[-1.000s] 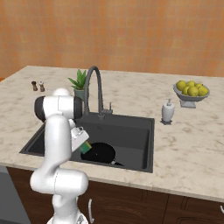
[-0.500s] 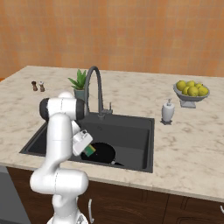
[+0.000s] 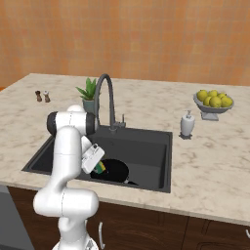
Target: Pick the pan and sponge and place them into the sink. Then turn on the water.
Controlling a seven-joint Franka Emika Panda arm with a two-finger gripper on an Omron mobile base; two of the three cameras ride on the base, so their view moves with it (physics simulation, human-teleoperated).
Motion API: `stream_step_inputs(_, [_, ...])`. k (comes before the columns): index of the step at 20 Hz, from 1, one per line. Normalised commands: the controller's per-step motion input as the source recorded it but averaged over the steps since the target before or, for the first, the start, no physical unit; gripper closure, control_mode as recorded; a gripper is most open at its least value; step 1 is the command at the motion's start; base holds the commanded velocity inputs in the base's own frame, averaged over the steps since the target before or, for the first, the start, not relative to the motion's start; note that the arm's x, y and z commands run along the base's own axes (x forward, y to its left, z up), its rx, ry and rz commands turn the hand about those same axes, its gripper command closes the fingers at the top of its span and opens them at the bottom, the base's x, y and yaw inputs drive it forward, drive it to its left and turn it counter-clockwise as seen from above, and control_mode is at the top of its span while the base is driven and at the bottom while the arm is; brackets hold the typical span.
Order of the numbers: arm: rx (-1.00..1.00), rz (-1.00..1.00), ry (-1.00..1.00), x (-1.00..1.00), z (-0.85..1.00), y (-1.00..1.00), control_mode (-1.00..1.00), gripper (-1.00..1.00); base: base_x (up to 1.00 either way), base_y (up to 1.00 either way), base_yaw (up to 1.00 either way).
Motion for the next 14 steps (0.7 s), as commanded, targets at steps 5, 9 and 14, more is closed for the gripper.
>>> stream_step_inputs(5, [0.0,0.0,-0.06,0.38,-0.34,0.0,-1.0,-1.0,0.0,0.0,0.0])
stream_step_inputs(9, [0.02,0.0,-0.14,0.08,0.03,-0.04,-1.0,-1.0,0.0,0.0,0.0])
stream_step_inputs(14, [0.02,0.0,-0.15,0.0,0.66,0.05,-1.0,-1.0,0.0,0.0,0.0])
